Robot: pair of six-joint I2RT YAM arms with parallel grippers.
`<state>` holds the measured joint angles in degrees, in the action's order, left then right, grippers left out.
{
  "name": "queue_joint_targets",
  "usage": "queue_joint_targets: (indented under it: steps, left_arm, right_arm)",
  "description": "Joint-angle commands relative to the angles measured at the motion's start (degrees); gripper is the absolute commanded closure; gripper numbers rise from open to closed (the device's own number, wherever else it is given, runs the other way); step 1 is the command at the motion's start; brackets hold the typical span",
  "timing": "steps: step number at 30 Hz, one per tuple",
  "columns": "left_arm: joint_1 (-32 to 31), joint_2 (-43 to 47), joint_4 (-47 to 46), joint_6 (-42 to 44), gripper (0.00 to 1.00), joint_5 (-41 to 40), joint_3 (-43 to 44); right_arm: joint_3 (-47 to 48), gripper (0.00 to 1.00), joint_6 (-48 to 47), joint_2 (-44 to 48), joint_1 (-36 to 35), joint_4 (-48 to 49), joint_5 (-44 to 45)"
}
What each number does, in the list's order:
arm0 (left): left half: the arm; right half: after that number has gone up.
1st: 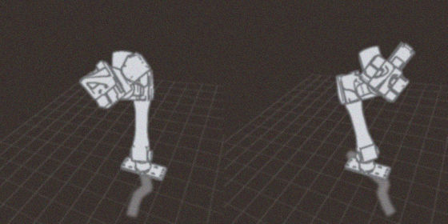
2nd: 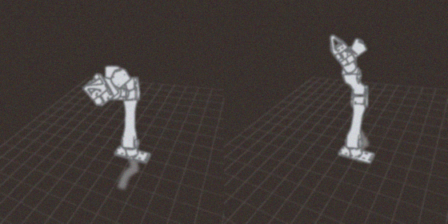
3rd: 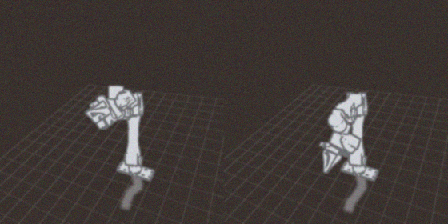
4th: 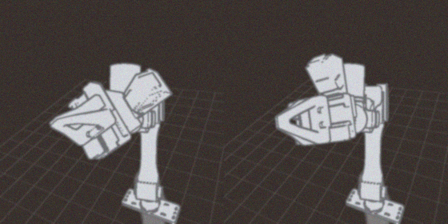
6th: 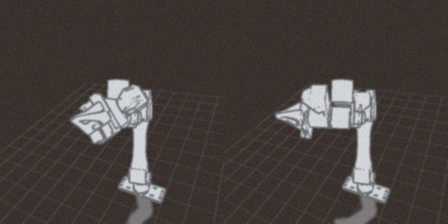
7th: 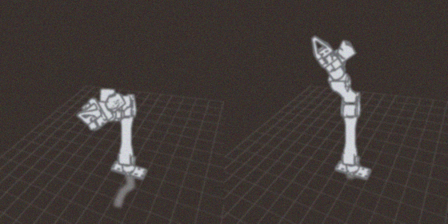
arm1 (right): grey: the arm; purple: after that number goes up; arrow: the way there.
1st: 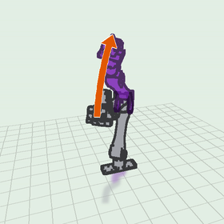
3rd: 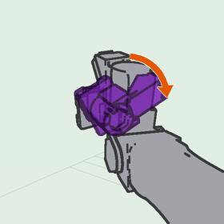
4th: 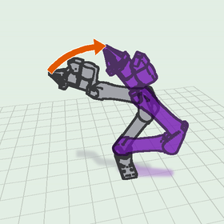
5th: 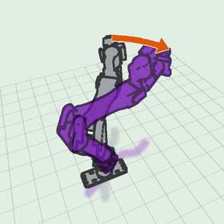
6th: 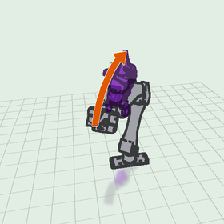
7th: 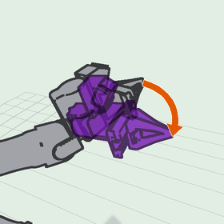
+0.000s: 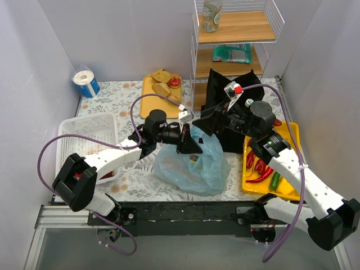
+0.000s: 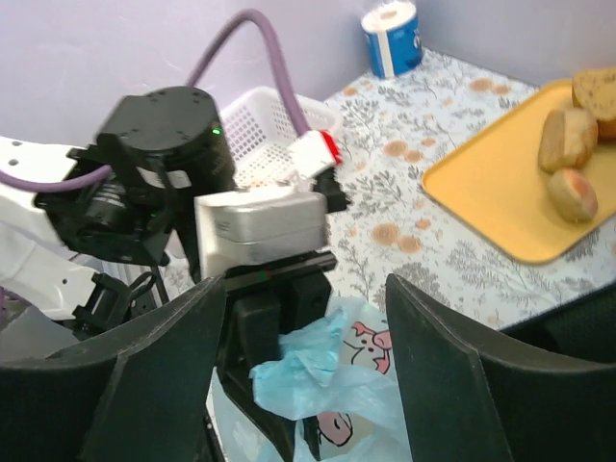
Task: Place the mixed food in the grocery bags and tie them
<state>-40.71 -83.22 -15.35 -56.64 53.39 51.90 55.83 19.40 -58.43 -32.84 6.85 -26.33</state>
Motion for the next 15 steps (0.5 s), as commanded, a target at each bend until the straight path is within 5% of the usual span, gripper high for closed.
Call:
queue_joint_targets:
  steps: [1,15]
  left_arm:
    - [-0.69,3.68,1.9,2.94,1.0,0.14,-0.22]
    - [-0.95,3.68,2.43,3.64,1.0,-0.83,0.13]
  right_arm:
    - [-0.2,0.25,2.13,-1.42,0.76,-0.88,1.28]
    - [-6.26,0.33,6.27,-3.97,0.67,5.54,-3.9]
